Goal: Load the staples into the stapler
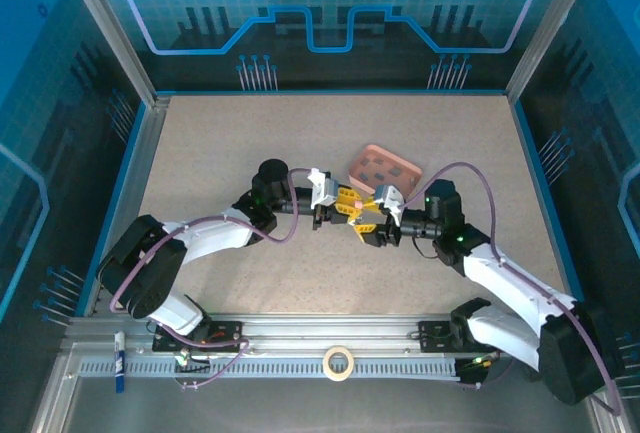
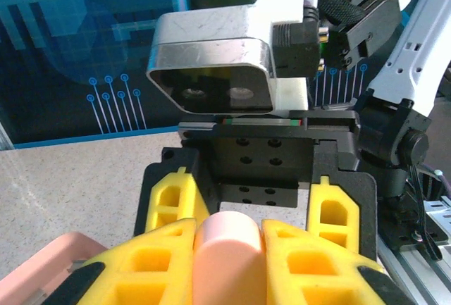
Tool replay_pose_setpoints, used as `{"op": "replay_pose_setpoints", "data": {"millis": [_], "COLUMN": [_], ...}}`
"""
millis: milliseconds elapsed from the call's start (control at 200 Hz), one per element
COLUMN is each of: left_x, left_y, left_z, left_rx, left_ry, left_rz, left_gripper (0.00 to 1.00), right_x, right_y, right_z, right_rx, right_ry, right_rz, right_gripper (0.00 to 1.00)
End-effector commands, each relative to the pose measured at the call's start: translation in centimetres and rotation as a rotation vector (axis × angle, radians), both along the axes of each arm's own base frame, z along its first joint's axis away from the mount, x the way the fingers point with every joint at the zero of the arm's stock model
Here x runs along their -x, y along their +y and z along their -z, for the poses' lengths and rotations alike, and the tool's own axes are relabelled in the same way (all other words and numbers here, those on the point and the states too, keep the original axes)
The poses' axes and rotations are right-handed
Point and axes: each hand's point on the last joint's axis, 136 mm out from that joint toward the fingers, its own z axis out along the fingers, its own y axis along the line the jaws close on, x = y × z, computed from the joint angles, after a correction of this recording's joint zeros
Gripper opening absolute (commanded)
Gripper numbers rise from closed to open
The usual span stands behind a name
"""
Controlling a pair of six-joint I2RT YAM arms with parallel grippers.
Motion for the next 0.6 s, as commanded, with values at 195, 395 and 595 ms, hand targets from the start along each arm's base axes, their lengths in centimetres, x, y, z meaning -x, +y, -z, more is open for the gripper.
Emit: {"op": "replay_pose_setpoints", "data": {"millis": [195,395,595], "left_x": [0.8,0.4,-1.7], "left_y": [0.2,0.3,1.2], "left_z": [-1.6,-1.6,-1.6], "left_rx": [0.050,0.056,0.076], "left_ry": [-0.042,-0.029,0.004], "left_rz": [0.054,0.040,-0.086], "left_gripper": [0.15,0.16,0.53], "right_x": [0.2,0.0,-0.2], "right_y": [2.0,2.2,1.8], "right_z": [-2.6,-2.5,-1.7], "right_rx": [-0.106,-0.115,-0.100], "right_ry": [-0.080,-0.080,-0.047], "right_rz": [-0.133,-0.140,-0.091], "right_gripper": [0.51,0.29,0.15]}}
